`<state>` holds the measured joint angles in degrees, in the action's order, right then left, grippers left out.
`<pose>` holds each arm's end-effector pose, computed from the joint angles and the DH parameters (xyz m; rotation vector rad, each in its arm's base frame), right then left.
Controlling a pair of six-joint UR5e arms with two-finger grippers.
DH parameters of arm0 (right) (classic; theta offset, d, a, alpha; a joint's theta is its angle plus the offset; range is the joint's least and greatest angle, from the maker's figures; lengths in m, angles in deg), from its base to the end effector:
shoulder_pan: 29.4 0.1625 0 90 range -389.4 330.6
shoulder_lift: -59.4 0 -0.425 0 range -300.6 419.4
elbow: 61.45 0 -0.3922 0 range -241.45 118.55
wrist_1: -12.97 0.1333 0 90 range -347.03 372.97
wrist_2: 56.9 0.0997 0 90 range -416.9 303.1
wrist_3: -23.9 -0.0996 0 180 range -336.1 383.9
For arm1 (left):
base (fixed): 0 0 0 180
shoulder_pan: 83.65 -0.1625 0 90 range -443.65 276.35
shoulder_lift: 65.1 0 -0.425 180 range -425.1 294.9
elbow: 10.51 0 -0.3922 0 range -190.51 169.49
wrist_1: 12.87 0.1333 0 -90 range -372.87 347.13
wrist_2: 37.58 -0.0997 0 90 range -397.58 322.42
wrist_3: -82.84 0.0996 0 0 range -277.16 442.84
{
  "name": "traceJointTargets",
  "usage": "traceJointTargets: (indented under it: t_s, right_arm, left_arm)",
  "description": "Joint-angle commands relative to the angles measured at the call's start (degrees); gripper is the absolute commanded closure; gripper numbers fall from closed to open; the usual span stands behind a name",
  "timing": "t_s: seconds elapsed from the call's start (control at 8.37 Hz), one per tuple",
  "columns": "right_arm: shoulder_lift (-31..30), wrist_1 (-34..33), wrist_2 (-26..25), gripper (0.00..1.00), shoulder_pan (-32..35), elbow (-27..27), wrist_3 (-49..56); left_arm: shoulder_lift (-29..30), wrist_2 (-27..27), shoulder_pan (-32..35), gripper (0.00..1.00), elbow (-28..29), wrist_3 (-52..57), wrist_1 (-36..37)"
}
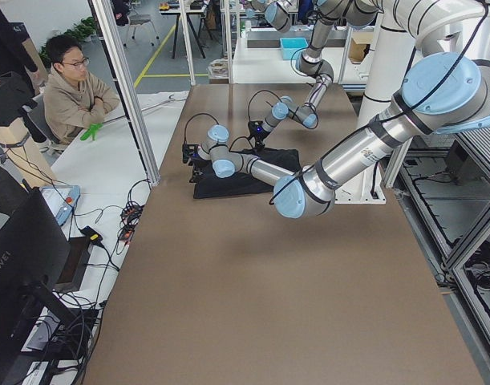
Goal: Fold clothes
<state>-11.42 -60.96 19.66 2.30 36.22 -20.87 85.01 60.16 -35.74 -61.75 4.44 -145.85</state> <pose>-0.4525 -0.4634 0.3898 0.6391 -0.4450 -0.1363 0.4914 -0.7229 0.1844 0.4567 1.0446 -0.4888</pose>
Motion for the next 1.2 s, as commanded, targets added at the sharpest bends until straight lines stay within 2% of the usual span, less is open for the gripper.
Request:
traceJointTargets:
  t_s: [0.0, 0.24, 0.48, 0.84, 1.08]
  right_arm:
    - [-2.48, 5.63, 2.97, 0.05, 2.23, -0.02, 3.47]
    - [2.86, 4.15, 3.16, 0.05, 3.02, -1.5, 2.86]
    - [11.12, 3.7, 3.16, 0.05, 3.63, -10.95, 2.5]
    - [14.13, 4.23, 3.33, 0.06, 6.26, -16.61, 2.67]
    - [14.4, 4.23, 5.52, 0.06, 8.64, -16.63, 3.47]
  left_arm:
    - [-0.08, 0.0, -0.1, 0.0, 0.0, -0.08, 0.0]
    - [-0.17, 0.0, -0.02, 0.0, 0.0, 0.0, 0.0]
    - [-0.17, 0.0, -0.1, 0.0, 0.0, -0.08, -0.08]
    - [-0.26, 0.0, -0.1, 0.0, 0.0, -0.7, -0.08]
    - [-0.26, 0.0, -0.1, 0.0, 0.09, -0.7, -0.08]
